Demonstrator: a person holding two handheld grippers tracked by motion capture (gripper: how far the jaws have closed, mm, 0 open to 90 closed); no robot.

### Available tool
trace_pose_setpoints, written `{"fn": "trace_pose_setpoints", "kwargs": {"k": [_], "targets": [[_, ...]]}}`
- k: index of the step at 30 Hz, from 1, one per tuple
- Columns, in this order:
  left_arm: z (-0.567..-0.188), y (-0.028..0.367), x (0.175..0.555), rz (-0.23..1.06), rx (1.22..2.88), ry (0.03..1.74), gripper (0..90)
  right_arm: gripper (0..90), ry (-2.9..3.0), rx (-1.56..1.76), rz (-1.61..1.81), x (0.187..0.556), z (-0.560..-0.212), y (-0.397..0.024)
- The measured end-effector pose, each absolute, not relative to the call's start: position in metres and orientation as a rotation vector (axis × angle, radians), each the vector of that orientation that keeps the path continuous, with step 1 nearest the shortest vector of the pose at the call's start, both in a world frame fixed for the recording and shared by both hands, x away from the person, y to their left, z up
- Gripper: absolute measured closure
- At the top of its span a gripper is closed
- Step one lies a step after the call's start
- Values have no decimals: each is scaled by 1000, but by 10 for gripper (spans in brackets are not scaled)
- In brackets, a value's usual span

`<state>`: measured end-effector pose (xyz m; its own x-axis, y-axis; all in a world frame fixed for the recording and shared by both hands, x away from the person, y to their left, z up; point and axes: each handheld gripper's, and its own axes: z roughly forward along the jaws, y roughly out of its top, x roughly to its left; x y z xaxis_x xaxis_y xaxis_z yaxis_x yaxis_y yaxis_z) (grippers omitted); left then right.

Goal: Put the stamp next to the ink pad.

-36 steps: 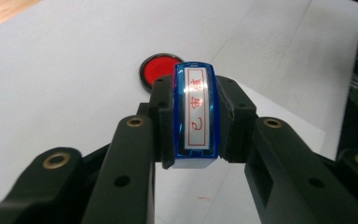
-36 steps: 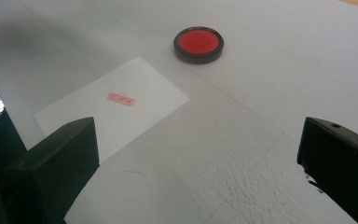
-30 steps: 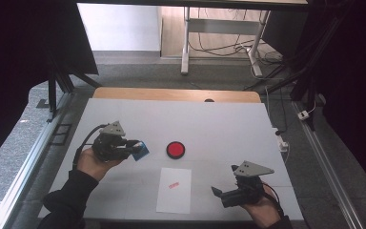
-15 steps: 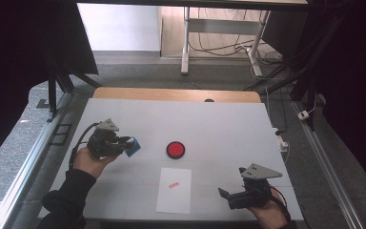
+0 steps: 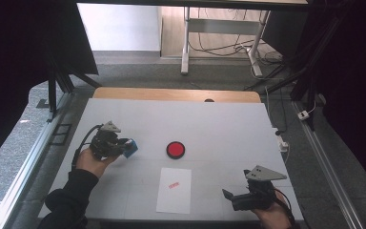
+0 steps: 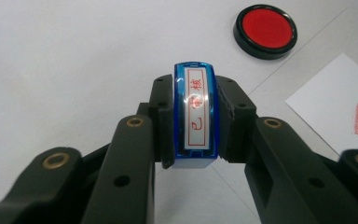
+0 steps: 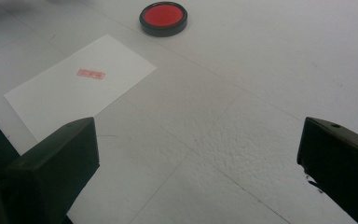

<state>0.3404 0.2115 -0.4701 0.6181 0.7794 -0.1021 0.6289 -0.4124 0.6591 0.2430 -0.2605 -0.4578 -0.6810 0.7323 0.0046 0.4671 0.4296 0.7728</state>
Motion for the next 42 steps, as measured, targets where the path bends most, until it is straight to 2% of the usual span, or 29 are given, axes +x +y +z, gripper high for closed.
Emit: {"fn": "trace_pose_setpoints", "kwargs": {"k": [25,36,39,42], "targets": [[-495,204,350,268,2285,1124,690,0,2373,1034,1079,242,-461,-264],[-490,208,347,256,2223,1096,562,0,2383,1040,1066,243,-463,-265],[-486,209,346,261,2203,1070,504,0,2382,1049,1066,243,-463,-265],[-482,210,344,290,2183,1039,405,0,2383,1063,1061,243,-463,-267]]}}
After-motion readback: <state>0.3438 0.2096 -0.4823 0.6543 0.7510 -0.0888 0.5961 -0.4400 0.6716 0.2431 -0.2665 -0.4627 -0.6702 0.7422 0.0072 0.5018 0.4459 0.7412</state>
